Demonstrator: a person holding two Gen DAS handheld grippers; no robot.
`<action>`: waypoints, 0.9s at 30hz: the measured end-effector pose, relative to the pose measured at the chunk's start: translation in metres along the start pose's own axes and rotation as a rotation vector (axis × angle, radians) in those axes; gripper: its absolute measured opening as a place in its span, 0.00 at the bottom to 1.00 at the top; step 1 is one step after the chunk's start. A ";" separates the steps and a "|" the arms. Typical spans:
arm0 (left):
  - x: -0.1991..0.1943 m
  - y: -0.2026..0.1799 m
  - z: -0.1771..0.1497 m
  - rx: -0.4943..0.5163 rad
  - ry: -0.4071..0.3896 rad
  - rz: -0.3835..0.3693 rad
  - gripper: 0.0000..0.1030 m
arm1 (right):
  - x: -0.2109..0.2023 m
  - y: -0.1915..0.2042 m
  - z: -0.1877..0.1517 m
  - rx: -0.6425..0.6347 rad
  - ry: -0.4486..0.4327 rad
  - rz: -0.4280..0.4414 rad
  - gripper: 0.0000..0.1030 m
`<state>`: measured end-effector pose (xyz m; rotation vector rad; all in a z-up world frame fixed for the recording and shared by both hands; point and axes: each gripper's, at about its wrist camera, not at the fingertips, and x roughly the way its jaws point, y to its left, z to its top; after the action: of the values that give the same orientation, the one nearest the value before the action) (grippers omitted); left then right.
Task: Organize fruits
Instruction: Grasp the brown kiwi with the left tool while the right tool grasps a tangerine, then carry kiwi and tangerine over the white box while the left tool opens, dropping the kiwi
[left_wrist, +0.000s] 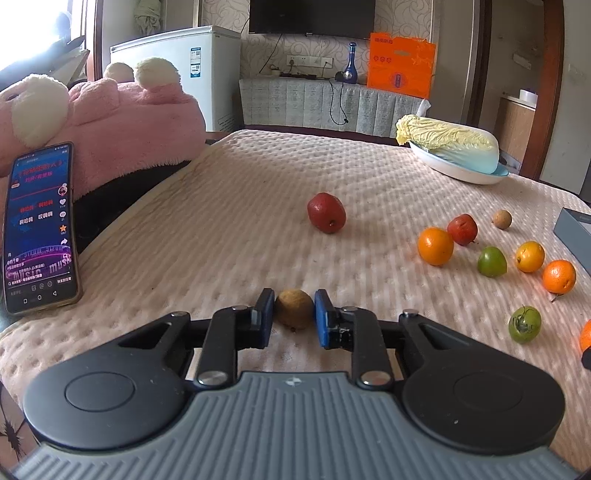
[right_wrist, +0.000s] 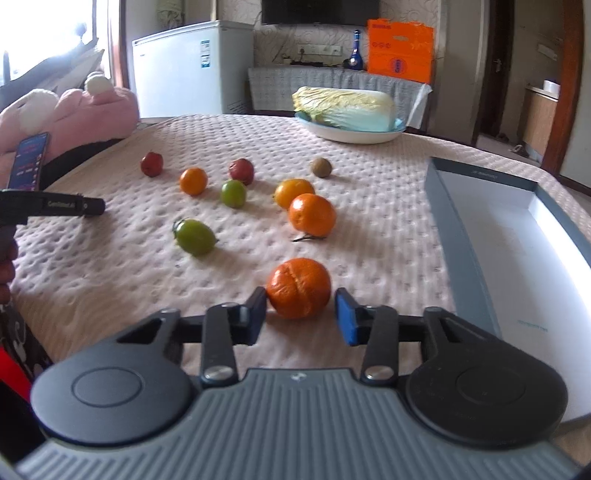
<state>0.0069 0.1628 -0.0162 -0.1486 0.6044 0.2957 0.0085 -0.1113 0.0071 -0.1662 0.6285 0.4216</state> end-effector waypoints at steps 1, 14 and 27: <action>-0.001 0.001 0.000 -0.003 0.000 -0.003 0.26 | 0.000 0.002 0.000 -0.012 -0.004 -0.006 0.38; -0.024 -0.026 0.014 0.015 -0.041 -0.050 0.26 | -0.016 -0.018 0.014 0.071 -0.059 0.049 0.36; -0.046 -0.111 0.023 0.114 -0.079 -0.179 0.26 | -0.033 -0.051 0.031 0.065 -0.111 0.051 0.36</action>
<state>0.0183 0.0519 0.0346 -0.0800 0.5240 0.0929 0.0228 -0.1595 0.0524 -0.0646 0.5370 0.4554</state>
